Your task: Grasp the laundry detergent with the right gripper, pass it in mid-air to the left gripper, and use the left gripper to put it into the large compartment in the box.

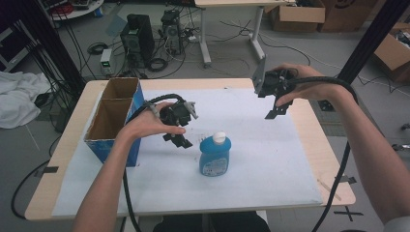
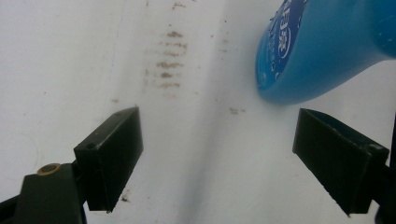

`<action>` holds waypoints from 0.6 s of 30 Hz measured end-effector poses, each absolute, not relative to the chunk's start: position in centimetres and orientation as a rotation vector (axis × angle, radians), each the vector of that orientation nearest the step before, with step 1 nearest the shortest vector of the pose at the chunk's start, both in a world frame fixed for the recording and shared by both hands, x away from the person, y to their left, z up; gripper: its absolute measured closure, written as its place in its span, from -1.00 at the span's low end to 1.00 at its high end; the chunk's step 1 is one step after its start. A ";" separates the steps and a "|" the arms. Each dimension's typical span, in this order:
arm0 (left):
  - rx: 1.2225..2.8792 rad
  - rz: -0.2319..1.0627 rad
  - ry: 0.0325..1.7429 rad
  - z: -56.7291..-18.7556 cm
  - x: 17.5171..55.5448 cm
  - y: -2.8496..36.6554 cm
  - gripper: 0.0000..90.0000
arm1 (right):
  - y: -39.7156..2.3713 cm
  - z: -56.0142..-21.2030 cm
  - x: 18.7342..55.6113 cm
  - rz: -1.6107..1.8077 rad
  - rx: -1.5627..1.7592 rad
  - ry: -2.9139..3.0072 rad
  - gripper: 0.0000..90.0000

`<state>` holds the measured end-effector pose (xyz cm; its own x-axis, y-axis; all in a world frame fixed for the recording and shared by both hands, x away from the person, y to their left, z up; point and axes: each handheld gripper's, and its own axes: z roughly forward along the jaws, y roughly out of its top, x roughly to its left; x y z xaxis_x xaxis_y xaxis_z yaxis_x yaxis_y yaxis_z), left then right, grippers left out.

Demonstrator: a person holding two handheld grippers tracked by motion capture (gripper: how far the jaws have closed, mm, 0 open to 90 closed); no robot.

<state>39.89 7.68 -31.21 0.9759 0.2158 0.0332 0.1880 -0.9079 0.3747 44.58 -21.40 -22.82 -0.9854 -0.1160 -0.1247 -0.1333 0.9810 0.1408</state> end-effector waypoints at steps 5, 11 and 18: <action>2.739 0.114 0.292 -31.0 40.0 7.6 -0.63 | -21.2 -23.4 43.4 0.267 -0.185 3.009 -0.59; 2.739 0.121 0.275 -30.6 40.1 7.2 -0.63 | -20.9 -24.4 41.0 0.355 -0.174 3.012 -0.60; 2.751 0.114 0.270 -30.5 40.1 7.2 -0.63 | -20.4 -26.5 38.9 0.452 -0.164 3.034 -0.60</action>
<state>40.14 7.16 -30.48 0.9783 0.2027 0.0434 0.1725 -0.9122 0.3717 38.89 -20.41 -26.50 -0.9919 -0.0953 -0.0842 -0.1157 0.9510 0.2866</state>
